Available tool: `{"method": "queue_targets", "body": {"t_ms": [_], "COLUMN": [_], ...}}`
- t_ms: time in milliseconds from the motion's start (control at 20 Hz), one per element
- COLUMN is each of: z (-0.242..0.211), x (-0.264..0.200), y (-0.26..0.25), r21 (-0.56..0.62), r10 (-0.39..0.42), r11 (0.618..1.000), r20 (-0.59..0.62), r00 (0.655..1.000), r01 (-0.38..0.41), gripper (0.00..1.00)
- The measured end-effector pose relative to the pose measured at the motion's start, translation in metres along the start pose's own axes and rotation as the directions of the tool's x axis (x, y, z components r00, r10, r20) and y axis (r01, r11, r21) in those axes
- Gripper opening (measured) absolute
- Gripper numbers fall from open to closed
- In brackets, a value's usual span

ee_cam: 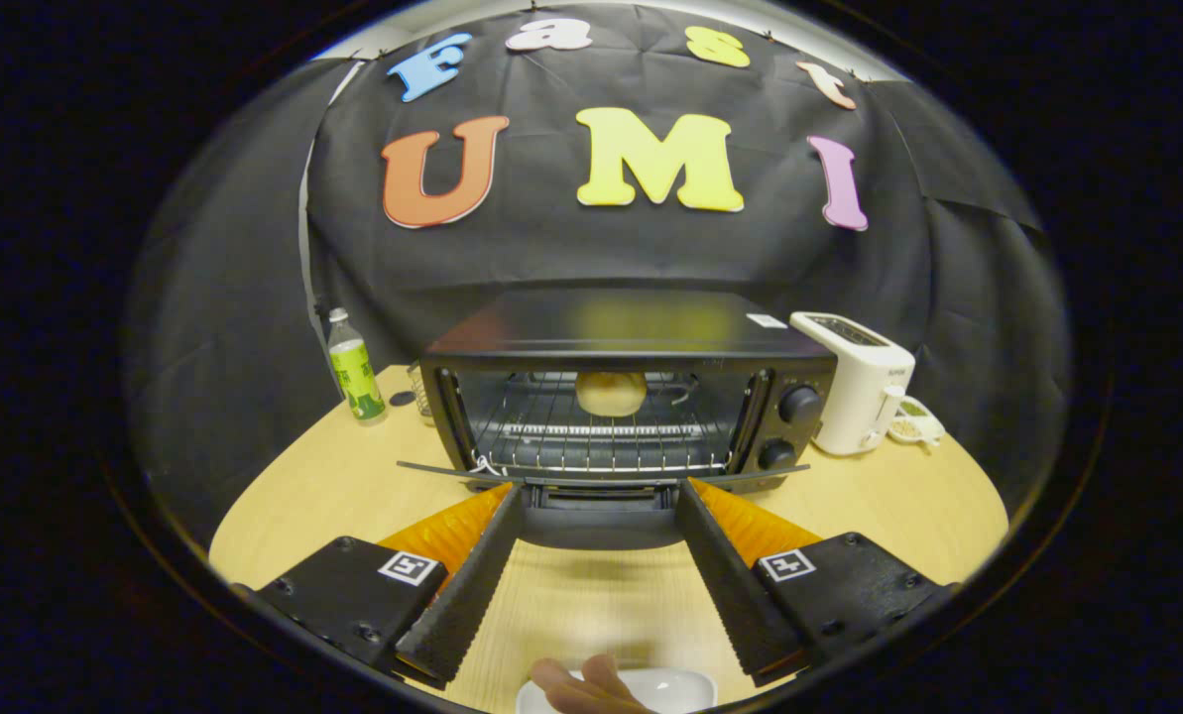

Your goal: Open the toaster oven, put the food inside, and close the toaster oven door.

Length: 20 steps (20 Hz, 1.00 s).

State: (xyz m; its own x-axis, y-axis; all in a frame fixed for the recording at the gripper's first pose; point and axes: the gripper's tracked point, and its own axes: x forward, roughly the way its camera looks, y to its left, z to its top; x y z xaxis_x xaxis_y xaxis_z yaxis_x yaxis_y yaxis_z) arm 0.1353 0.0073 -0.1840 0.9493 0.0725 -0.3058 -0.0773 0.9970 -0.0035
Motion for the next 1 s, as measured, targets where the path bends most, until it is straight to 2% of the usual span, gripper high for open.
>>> {"method": "queue_targets", "body": {"t_ms": [150, 500, 650, 800, 1000], "z": [0.015, 0.037, 0.046, 0.077, 0.122], "x": [-0.009, -0.057, -0.083, -0.116, -0.156], "y": [0.011, 0.017, 0.025, 0.041, 0.029], "r21": [0.011, -0.035, 0.030, 0.056, 0.017], "r10": [0.045, 0.017, 0.019, 0.053, -0.006], "r11": [0.999, 0.999, 0.999, 0.997, 1.000], "r20": [0.050, 0.109, 0.095, 0.131, 0.235], "r00": [0.998, 0.994, 0.995, 0.990, 0.972], "r01": [-0.046, -0.013, -0.021, -0.061, 0.002], "gripper": [1.00, 1.00, 1.00, 1.00, 1.00]}}
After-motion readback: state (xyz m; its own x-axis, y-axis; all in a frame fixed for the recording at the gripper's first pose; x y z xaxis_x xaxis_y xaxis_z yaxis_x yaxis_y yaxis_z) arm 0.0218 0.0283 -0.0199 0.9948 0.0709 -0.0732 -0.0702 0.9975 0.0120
